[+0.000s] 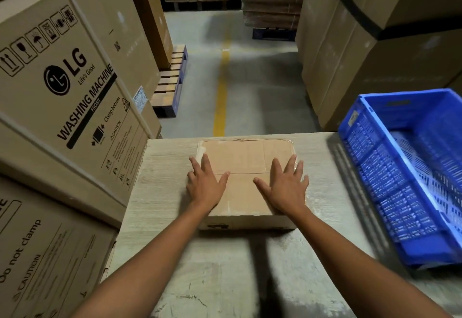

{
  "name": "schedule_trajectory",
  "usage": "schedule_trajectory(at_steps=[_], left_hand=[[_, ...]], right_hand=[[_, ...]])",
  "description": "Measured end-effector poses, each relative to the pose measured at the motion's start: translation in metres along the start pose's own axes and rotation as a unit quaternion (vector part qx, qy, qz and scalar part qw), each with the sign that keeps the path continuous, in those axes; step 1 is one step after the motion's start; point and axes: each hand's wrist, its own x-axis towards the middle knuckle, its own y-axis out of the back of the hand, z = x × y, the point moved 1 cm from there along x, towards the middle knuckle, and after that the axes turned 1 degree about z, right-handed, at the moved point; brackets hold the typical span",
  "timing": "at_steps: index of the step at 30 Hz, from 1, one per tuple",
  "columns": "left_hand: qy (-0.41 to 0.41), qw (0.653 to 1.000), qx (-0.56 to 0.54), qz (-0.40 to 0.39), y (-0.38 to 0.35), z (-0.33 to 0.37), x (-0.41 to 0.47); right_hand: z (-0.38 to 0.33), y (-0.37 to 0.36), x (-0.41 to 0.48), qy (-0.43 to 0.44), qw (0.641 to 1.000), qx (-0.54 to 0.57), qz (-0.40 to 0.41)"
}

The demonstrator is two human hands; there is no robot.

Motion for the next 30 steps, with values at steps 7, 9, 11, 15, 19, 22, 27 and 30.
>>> schedule_trajectory(at_steps=[7, 9, 11, 15, 19, 22, 27, 30], left_hand=[[0.065, 0.983, -0.173, 0.0, 0.012, -0.003, 0.01], [0.075, 0.958, -0.275, 0.017, 0.016, -0.006, 0.012], [0.071, 0.937, -0.341, 0.038, 0.019, -0.011, 0.009], [0.06, 0.899, -0.426, 0.076, 0.029, -0.013, -0.002], [0.065, 0.847, -0.514, 0.117, 0.052, -0.011, -0.007], [0.065, 0.81, -0.561, 0.161, 0.067, -0.012, -0.005], [0.095, 0.808, -0.548, 0.193, 0.078, -0.01, -0.014], [0.122, 0.843, -0.496, 0.168, 0.069, -0.019, -0.022]], right_hand=[[0.003, 0.012, 0.006, -0.065, 0.978, 0.195, 0.042], [0.003, 0.02, 0.011, -0.092, 0.952, 0.287, 0.053], [0.004, 0.03, 0.012, -0.108, 0.922, 0.365, 0.075], [0.005, 0.048, 0.005, -0.156, 0.879, 0.432, 0.131], [0.0, 0.064, -0.001, -0.188, 0.836, 0.482, 0.183], [-0.001, 0.069, 0.0, -0.199, 0.8, 0.522, 0.219], [-0.001, 0.062, -0.009, -0.227, 0.778, 0.536, 0.237], [0.001, 0.047, -0.021, -0.228, 0.806, 0.502, 0.214]])
